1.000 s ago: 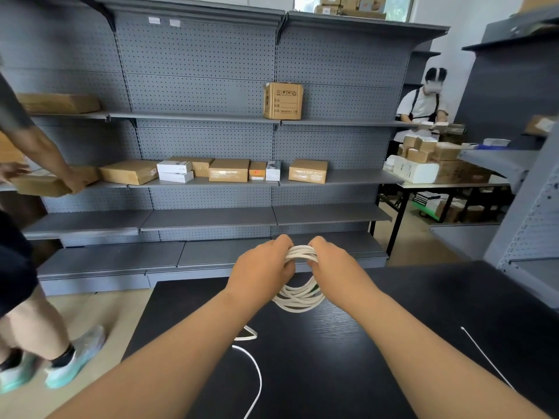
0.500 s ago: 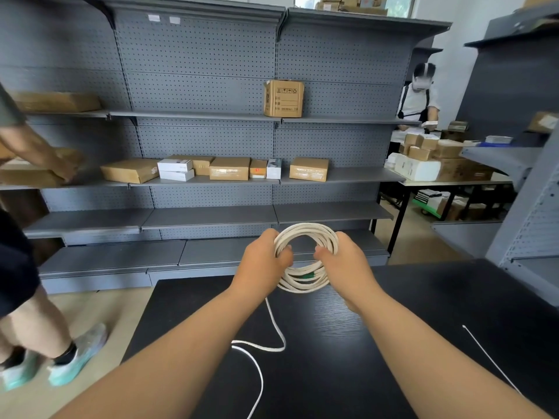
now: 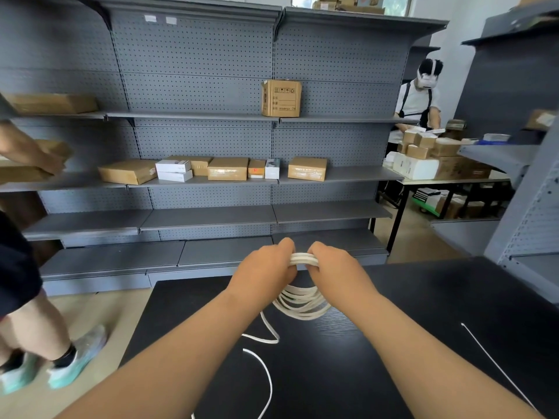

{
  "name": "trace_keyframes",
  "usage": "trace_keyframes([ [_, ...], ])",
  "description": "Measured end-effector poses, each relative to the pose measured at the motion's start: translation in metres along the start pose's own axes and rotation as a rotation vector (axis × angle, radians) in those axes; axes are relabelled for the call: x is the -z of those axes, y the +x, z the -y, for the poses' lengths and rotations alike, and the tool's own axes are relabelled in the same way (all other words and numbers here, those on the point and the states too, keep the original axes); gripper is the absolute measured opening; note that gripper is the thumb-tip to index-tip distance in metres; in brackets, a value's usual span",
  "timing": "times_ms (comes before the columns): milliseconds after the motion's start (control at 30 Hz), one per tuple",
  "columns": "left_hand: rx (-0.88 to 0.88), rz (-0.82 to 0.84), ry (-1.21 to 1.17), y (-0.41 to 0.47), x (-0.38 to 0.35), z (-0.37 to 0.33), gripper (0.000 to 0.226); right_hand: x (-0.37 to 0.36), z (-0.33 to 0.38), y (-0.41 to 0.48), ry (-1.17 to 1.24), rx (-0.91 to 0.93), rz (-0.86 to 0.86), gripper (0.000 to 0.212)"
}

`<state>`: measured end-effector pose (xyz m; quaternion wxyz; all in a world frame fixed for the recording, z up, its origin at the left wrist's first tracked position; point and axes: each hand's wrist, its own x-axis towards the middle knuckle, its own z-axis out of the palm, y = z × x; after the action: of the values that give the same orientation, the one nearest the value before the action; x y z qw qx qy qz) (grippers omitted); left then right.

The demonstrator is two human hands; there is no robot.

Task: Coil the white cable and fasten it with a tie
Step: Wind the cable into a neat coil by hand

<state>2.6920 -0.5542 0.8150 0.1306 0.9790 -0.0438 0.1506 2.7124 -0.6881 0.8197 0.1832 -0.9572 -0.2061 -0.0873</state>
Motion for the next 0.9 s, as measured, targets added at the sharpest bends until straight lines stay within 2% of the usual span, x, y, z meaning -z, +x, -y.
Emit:
trace_keyframes([
  [167, 0.140, -0.075, -0.294, -0.003, -0.005, 0.005, 0.011, -0.006, -0.006, 0.002, 0.163, -0.096, -0.064, 0.014],
  [267, 0.227, -0.076, -0.456, -0.002, -0.006, 0.007, 0.011, -0.009, -0.009, 0.004, 0.409, -0.219, -0.109, 0.014],
  [400, 0.241, -0.086, -0.579, 0.000, -0.003, 0.004, 0.015, -0.010, -0.007, 0.003, 0.674, -0.337, -0.126, 0.015],
  [500, 0.181, -0.089, -0.478, 0.000, 0.000, 0.005, 0.015, -0.006, -0.004, 0.002, 0.628, -0.318, -0.116, 0.015],
  [733, 0.035, -0.027, -0.099, 0.002, 0.010, 0.005, 0.014, 0.006, 0.001, 0.001, 0.280, -0.113, -0.012, 0.010],
  [900, -0.074, 0.017, 0.106, 0.000, 0.014, 0.002, 0.007, 0.009, 0.008, -0.004, 0.182, 0.038, 0.005, 0.024],
])
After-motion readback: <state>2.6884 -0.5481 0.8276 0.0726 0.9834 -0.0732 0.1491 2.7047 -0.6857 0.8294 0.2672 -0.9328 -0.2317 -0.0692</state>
